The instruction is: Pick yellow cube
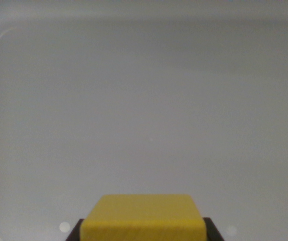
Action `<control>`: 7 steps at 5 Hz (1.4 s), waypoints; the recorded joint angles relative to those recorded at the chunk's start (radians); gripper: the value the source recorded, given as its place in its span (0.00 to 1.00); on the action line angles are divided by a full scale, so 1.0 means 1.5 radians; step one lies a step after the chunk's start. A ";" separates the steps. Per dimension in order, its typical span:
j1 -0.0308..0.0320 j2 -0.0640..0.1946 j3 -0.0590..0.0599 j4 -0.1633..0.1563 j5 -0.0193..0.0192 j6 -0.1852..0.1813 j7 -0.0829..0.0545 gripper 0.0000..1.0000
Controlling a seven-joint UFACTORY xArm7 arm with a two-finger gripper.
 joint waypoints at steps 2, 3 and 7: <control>-0.0001 -0.008 0.000 0.014 -0.0005 0.022 0.001 1.00; -0.0001 -0.008 0.000 0.014 -0.0005 0.022 0.001 1.00; -0.0002 -0.021 -0.001 0.038 -0.0015 0.058 0.002 1.00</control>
